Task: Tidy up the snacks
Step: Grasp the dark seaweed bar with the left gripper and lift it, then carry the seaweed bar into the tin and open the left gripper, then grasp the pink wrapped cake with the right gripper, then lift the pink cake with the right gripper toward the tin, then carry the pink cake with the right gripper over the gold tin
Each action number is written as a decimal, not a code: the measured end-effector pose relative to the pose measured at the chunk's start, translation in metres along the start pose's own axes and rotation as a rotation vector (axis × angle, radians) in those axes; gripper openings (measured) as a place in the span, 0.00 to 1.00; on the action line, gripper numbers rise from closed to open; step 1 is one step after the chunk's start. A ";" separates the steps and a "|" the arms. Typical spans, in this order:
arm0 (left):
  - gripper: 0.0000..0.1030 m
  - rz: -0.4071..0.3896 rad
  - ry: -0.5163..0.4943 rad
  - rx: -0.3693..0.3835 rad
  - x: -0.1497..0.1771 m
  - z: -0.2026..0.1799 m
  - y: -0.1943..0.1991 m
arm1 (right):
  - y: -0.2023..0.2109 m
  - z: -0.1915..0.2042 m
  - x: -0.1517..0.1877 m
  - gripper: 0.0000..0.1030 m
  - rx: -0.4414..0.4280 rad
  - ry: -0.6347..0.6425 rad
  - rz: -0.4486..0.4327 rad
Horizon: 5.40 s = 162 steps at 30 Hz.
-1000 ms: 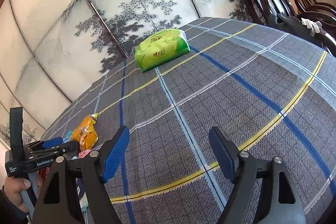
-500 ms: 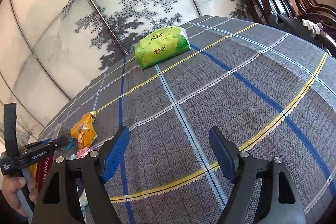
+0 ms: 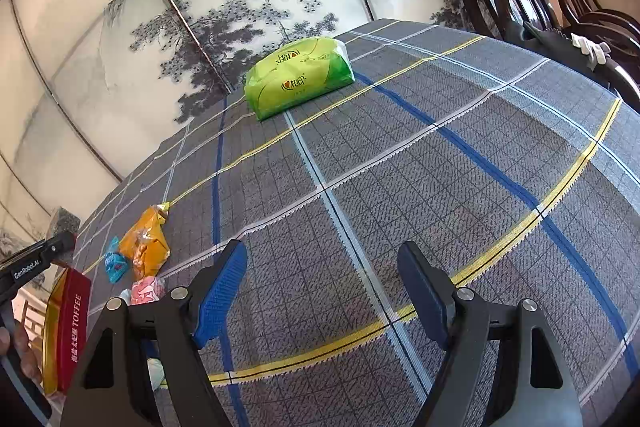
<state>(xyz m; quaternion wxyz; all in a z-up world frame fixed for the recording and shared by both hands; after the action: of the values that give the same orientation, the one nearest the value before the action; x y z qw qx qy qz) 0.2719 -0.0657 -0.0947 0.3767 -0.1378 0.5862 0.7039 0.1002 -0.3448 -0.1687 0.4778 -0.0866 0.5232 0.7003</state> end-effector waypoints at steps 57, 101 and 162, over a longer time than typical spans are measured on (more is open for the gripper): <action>0.13 0.106 0.376 -0.097 0.122 0.256 -0.014 | -0.008 0.007 0.005 0.76 0.016 0.015 0.025; 0.24 -0.052 0.405 -0.038 0.254 0.246 0.111 | -0.041 0.162 0.058 0.79 0.115 0.379 0.170; 0.24 -0.097 0.410 -0.073 0.264 0.232 0.151 | -0.028 0.293 0.033 0.29 0.119 0.603 -0.054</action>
<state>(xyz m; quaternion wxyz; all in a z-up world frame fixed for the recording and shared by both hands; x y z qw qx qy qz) 0.0457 0.2430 -0.0898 0.2777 -0.3198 0.6174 0.6629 0.2146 -0.0868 -0.0795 0.3236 -0.2764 0.6790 0.5982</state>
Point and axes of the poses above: each gripper's, at about its wrist camera, not at the fingertips, and y roughly against the way its jaws point, z to its left, x to its underside, the point moved 8 cm from there along -y, roughly the way its jaws point, and after that the axes turned 5 degrees about -y, right-handed, at the moved point
